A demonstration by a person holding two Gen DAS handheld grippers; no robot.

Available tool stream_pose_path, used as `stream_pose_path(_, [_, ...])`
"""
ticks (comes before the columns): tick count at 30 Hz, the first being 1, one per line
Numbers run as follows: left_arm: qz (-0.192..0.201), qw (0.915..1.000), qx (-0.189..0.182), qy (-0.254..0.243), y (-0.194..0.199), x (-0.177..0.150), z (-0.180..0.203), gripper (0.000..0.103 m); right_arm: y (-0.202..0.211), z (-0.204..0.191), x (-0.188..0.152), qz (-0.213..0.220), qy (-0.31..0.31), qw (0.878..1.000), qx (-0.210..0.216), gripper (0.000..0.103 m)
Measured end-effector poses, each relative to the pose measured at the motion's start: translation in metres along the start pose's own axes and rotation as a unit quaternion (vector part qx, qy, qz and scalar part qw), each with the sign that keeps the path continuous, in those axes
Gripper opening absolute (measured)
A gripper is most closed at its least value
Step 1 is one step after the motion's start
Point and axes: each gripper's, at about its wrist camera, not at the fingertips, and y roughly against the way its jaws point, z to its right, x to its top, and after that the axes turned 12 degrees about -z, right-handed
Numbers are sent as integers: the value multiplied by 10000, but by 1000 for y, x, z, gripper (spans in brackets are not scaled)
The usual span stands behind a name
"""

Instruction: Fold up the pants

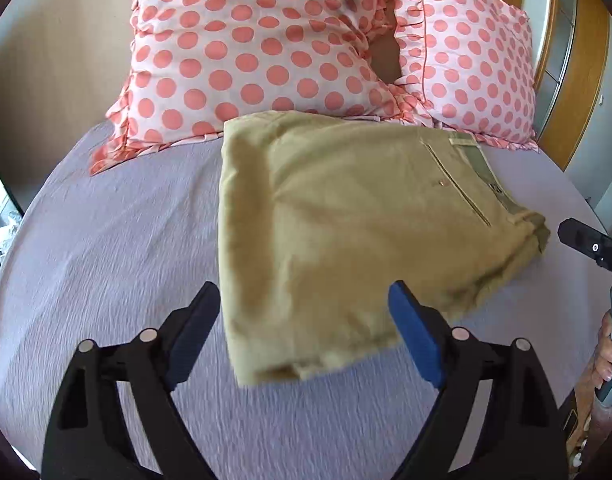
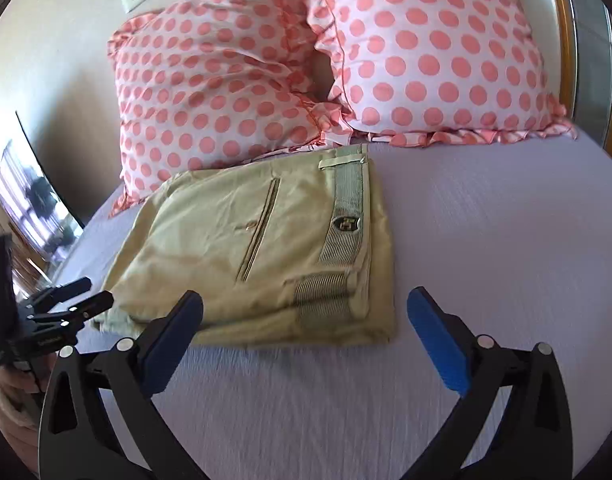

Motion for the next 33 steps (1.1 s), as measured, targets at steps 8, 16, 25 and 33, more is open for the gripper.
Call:
stream_pose_path(8, [-80,9991,311,265,3,-69,18,101,-14,-48,-67,-137,530,9955,-778,102])
stream_pose_path(16, [401,9968,583,363,3,-88,24,101,-21,-54,-87,79,364,9944,-988,102])
stream_pose_path(25, [659,9951,641,378,4,-95,25,101,-22,-54,-90,227,369,9939,-1010,102])
stream_pose_path(33, [671,9950,638,376,4,-95,25,101,-21,-54,-90,221,376,9940,-1005,102])
